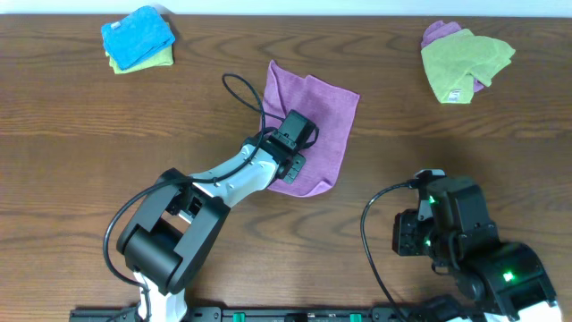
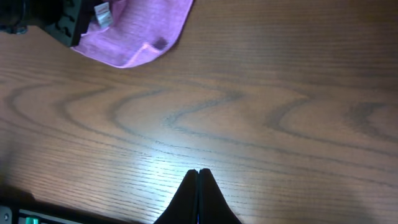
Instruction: Fold the cloth
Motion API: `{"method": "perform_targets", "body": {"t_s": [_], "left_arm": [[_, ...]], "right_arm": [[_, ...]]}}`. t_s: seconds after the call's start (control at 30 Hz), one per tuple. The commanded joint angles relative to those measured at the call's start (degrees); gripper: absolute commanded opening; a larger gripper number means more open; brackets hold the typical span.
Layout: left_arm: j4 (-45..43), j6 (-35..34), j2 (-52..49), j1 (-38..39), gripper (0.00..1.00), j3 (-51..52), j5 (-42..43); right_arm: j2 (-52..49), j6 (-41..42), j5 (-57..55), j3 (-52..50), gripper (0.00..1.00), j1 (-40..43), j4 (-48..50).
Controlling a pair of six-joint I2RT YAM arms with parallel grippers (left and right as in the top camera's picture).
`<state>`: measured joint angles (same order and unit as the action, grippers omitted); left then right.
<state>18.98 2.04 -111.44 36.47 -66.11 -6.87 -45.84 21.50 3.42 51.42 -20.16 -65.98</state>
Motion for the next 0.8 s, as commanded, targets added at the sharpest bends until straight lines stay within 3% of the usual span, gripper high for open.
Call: {"method": "perform_targets", "body": {"t_s": [0.0,0.17,0.33,0.43,0.6,0.77], "left_arm": [[2.71,1.2,-1.05,-0.09,0.06,-0.35,-4.55],[4.37,0.31,-1.05,-0.07,0.06,-0.39,-4.17],[4.37,-2.01,-1.05,-0.07,0.06,-0.39,-3.98],[4.11,-3.63,-1.05,-0.07,0.06,-0.39,-3.96],[3.56,-4.35,-1.05,-0.74,0.06,-1.79,-3.37],[7.72,-7.1,-0.37,-4.31,0.06,-9.53,3.69]], "right_arm": [[-0.66,0.52,-0.37,-0.11,0.01,-0.39,0.72],[-3.93,-0.66,4.74,-1.79,0.02,-0.61,5.01],[-11.34,-0.76,15.47,-9.97,0.01,-0.61,21.0],[-15.67,-0.55,16.41,-11.26,0.02,-0.59,26.73],[-17.79,-0.57,16.04,-11.08,0.01,-0.57,31.43],[-17.59,-0.55,14.75,-11.02,0.02,-0.48,30.99]]}}
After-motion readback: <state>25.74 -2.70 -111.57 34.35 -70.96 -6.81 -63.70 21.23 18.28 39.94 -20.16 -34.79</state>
